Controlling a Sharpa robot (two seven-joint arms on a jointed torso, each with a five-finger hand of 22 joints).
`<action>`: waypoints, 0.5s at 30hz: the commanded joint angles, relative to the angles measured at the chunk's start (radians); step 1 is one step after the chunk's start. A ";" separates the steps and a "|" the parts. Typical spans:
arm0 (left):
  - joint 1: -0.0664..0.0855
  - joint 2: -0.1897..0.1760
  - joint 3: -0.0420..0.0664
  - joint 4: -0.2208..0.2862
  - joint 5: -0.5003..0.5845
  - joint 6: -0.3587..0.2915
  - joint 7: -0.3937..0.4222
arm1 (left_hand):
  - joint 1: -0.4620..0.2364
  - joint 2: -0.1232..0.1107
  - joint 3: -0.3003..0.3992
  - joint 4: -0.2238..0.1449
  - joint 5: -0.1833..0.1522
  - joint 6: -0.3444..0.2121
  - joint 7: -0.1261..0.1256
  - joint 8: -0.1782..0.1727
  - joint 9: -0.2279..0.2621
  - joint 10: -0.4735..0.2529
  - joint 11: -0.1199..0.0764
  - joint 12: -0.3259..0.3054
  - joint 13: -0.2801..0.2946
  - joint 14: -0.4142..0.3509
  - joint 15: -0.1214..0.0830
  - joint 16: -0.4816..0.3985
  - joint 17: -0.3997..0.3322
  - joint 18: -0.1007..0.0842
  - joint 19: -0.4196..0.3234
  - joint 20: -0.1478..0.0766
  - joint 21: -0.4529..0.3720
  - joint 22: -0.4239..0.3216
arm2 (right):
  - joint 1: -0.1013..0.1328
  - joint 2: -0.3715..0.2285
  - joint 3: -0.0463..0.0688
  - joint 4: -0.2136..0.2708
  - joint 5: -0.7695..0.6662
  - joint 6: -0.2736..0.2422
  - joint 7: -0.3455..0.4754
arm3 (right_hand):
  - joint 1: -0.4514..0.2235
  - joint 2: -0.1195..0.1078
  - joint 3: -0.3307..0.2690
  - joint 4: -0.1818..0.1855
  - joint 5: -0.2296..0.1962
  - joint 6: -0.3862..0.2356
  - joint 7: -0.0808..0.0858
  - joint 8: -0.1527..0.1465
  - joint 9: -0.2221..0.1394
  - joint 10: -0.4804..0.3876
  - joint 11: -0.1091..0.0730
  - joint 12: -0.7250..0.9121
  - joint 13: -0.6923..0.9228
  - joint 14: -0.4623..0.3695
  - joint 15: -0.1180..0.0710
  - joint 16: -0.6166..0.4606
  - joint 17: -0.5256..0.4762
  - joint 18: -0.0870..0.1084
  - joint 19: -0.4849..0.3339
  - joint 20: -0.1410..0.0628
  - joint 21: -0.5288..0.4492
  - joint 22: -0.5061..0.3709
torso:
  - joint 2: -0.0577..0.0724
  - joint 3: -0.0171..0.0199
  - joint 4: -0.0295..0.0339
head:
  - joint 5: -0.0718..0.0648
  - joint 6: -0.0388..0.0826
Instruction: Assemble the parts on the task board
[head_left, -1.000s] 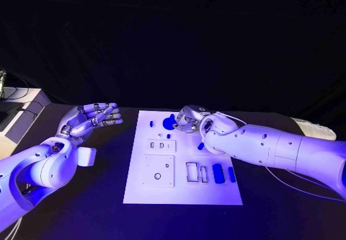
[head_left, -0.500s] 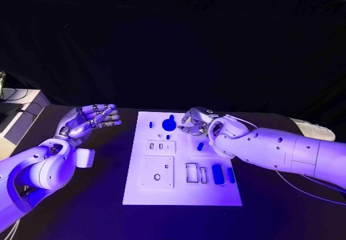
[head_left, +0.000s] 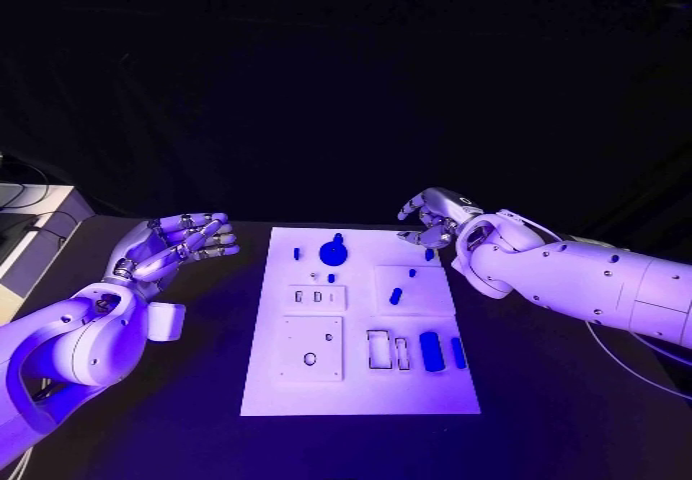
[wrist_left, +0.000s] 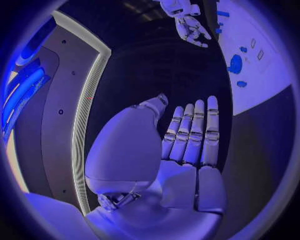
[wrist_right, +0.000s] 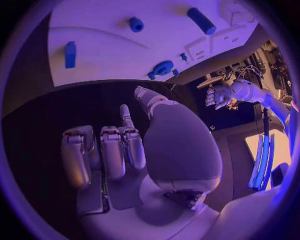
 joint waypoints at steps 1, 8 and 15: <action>-0.001 0.000 0.001 0.003 -0.002 0.018 0.011 | -0.006 -0.003 0.006 0.000 0.000 0.000 0.016 -0.004 -0.002 -0.001 0.002 -0.006 -0.001 -0.007 0.002 -0.007 0.001 0.012 0.004 0.001 0.006 -0.001 | 0.002 -0.022 0.000 -0.028 0.129 0.077 0.144 | 0.022 -0.007 -0.005 -0.015 -0.004 -0.007 0.004 -0.008 -0.002 0.104 0.006 0.002 0.263 0.089 0.000 0.003 0.198 -0.007 0.101 0.000 0.003 0.263 | 0.003 0.0018 -0.0014 | -0.010 0.000; -0.008 0.002 0.001 0.000 -0.003 0.024 0.013 | -0.004 -0.005 0.007 -0.003 0.000 0.001 0.015 -0.004 -0.002 0.000 0.001 -0.005 0.000 -0.007 0.002 -0.007 0.002 0.012 0.004 0.001 0.006 -0.001 | 0.005 -0.068 0.000 -0.091 0.163 0.141 0.220 | 0.052 -0.021 -0.025 -0.033 -0.004 -0.027 0.010 -0.022 -0.007 0.096 0.011 -0.007 0.255 0.091 0.007 0.006 0.210 -0.007 0.101 0.006 0.003 0.263 | 0.004 0.0016 -0.0016 | -0.022 -0.002; -0.021 0.007 0.001 -0.008 -0.004 0.028 0.014 | -0.002 -0.007 0.007 -0.006 0.000 0.002 0.014 -0.004 -0.002 0.000 0.001 -0.005 0.000 -0.007 0.002 -0.007 0.002 0.012 0.004 0.001 0.006 -0.001 | -0.004 -0.077 -0.001 -0.139 0.161 0.190 0.241 | 0.062 -0.022 -0.036 -0.038 -0.002 -0.035 0.012 -0.029 -0.009 0.095 0.013 -0.008 0.254 0.092 0.009 0.007 0.215 -0.007 0.101 0.008 0.003 0.263 | 0.005 0.0037 -0.0004 | -0.029 -0.006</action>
